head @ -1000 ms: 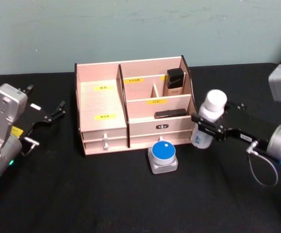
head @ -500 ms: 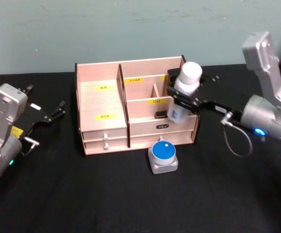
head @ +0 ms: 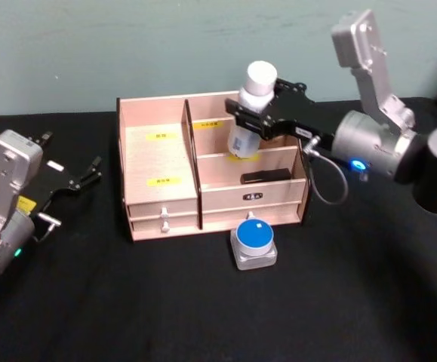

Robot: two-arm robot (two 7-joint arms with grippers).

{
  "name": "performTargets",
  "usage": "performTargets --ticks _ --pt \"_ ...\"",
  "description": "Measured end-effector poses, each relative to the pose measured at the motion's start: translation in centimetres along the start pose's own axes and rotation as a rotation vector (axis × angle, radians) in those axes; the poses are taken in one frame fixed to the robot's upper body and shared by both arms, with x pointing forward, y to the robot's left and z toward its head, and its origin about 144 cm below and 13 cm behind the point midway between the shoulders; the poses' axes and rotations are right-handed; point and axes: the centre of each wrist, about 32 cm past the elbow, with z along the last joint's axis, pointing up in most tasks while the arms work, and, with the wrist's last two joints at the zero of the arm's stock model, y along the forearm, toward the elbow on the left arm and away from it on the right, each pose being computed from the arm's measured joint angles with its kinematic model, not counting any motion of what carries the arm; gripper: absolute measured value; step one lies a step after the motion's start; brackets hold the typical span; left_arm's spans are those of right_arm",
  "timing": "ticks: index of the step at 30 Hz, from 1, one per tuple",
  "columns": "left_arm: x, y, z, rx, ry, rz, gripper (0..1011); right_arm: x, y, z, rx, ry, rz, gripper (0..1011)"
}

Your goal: Pick up the facial cleanser and watermelon frost from the table and place them into the tiered storage box.

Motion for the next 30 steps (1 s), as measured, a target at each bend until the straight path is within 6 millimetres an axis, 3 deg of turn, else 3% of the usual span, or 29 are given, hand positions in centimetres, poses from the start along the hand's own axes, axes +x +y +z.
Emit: performTargets --ticks 13,30 --pt "0.0 0.0 0.0 0.0 0.0 0.0 1010 1.1 4.0 -0.7 -0.017 0.005 -0.012 593" --pt "0.0 0.0 0.0 0.0 0.0 0.0 1010 1.6 6.3 -1.1 -0.027 -0.008 -0.009 593"
